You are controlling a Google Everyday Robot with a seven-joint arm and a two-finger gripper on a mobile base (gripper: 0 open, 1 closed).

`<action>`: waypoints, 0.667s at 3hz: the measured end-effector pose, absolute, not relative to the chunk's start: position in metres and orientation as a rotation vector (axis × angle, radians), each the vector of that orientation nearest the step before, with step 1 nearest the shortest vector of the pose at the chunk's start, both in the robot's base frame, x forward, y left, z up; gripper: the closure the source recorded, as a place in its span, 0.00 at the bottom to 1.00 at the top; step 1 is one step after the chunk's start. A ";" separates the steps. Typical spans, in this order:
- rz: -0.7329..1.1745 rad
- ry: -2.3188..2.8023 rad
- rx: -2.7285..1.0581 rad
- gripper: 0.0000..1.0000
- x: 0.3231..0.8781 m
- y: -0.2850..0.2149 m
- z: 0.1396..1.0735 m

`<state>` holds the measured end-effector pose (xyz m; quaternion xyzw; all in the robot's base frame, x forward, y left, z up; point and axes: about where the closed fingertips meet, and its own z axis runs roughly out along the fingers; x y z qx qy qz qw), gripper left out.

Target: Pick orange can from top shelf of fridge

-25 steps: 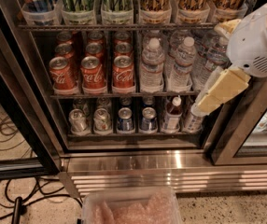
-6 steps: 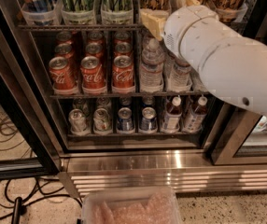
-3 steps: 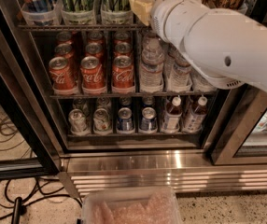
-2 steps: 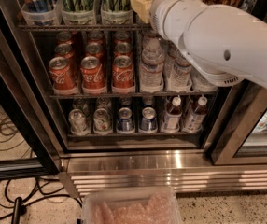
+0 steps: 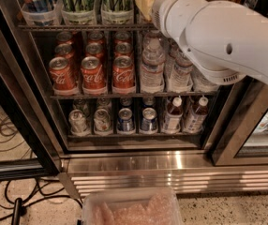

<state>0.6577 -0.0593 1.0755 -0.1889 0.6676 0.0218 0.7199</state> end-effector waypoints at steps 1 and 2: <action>0.048 1.476 -0.418 0.85 0.658 -0.059 1.075; 0.048 1.475 -0.418 1.00 0.658 -0.059 1.076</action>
Offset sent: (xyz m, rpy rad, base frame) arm 0.0000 0.0000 0.0000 0.0000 0.0000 0.0000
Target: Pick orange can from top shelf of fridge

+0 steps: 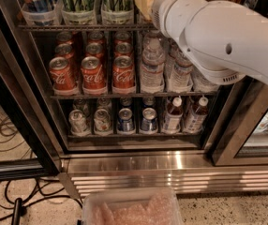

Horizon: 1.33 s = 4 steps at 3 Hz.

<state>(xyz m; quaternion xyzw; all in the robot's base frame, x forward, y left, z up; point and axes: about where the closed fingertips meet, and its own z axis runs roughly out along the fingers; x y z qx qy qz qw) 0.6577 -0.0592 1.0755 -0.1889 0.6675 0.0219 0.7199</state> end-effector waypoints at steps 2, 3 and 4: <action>0.065 1.456 -0.423 1.00 0.653 -0.053 1.087; 0.096 1.411 -0.426 1.00 0.646 -0.044 1.115; 0.106 1.364 -0.434 1.00 0.638 -0.038 1.142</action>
Offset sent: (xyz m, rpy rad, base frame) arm -0.0103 0.0052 0.0193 0.0196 -0.0338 0.0355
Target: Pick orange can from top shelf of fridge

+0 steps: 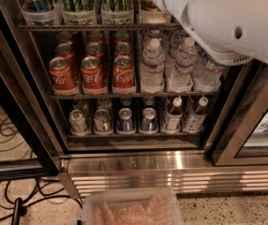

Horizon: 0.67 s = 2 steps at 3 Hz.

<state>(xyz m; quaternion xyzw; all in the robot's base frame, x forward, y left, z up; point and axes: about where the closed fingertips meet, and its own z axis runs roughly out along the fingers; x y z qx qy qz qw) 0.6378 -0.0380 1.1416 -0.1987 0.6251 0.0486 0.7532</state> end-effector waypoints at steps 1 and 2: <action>0.083 1.350 -0.442 1.00 0.622 -0.047 1.154; 0.018 1.451 -0.457 1.00 0.580 -0.096 1.125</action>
Offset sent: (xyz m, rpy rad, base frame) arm -0.0948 -0.0760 -0.0432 -0.1507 0.1928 -0.0985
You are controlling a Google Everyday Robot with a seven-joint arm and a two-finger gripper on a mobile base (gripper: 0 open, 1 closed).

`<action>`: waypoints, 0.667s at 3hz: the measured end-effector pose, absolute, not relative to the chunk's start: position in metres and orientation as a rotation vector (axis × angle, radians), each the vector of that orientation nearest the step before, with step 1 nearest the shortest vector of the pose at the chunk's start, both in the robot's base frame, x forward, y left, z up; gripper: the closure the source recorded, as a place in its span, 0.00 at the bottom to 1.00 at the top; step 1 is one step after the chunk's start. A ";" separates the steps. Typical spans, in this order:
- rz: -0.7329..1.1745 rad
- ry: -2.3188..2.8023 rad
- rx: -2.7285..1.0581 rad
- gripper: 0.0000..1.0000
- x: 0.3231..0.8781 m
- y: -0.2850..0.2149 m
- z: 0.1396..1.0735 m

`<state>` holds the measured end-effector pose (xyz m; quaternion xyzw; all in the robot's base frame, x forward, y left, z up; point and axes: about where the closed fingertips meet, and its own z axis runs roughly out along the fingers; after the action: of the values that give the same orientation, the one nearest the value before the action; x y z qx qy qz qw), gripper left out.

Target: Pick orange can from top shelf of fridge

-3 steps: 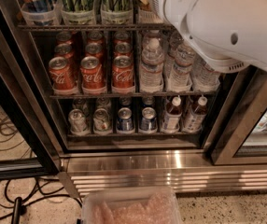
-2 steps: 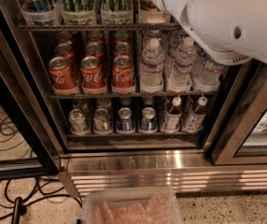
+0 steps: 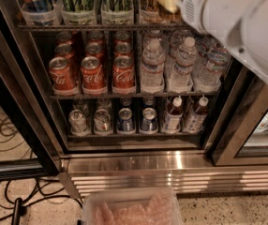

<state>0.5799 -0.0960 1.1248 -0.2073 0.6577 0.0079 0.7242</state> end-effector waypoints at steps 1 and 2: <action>0.042 1.615 -0.453 1.00 0.540 -0.140 1.076; 0.124 1.742 -0.460 1.00 0.522 -0.153 1.052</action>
Offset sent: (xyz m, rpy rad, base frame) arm -0.1144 -0.0007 -0.1120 -0.0133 0.7853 0.2961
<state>0.5223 -0.1531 1.0518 -0.2001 0.7572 0.0539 0.6194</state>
